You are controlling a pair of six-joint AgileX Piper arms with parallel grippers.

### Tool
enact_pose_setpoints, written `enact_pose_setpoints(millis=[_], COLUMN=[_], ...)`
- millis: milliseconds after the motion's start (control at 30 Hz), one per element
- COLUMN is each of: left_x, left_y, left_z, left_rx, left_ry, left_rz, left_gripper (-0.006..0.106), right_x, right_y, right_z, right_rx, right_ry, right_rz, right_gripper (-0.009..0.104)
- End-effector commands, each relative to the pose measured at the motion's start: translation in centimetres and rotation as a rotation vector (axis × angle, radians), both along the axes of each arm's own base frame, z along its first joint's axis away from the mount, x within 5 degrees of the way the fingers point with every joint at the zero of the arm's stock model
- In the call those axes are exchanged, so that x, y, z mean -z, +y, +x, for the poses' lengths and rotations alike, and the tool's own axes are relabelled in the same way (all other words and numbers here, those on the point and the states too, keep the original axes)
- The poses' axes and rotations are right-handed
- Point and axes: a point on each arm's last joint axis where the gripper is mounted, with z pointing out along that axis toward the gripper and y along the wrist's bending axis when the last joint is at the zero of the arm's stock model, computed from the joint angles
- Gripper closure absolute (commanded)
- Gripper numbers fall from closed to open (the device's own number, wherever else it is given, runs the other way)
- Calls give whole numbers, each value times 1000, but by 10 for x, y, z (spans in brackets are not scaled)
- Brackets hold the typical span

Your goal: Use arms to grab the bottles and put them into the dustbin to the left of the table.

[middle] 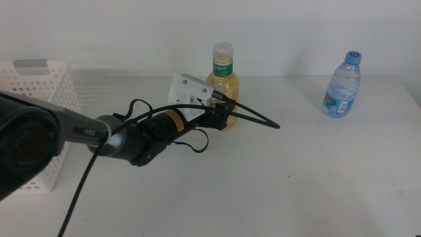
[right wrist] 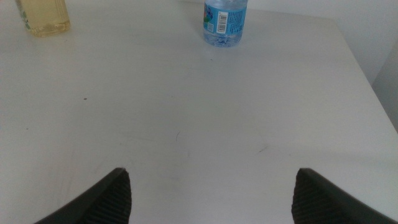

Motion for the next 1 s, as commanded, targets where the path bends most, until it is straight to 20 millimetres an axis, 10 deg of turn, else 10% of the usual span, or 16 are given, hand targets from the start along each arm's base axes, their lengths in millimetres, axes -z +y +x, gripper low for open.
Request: enact_pose_setpoints(millis=[0, 500, 833, 967], left_x=[-38, -27, -31, -42], left_y=[-5, -16, -19, -18], left_z=[8, 30, 27, 19], left_rx=[6, 25, 71, 100], left_ry=[-116, -122, -104, -93], left_rz=[-121, -152, -155, -134], left_gripper=[14, 18, 84, 90], right_x=[-17, -17, -17, -17], right_y=[0, 0, 0, 0], right_z=[-1, -1, -1, -1], right_rx=[-2, -2, -2, -2], right_ry=[-129, -129, -129, -129], right_rz=[-10, -10, -10, -10], right_gripper=[27, 27, 27, 27])
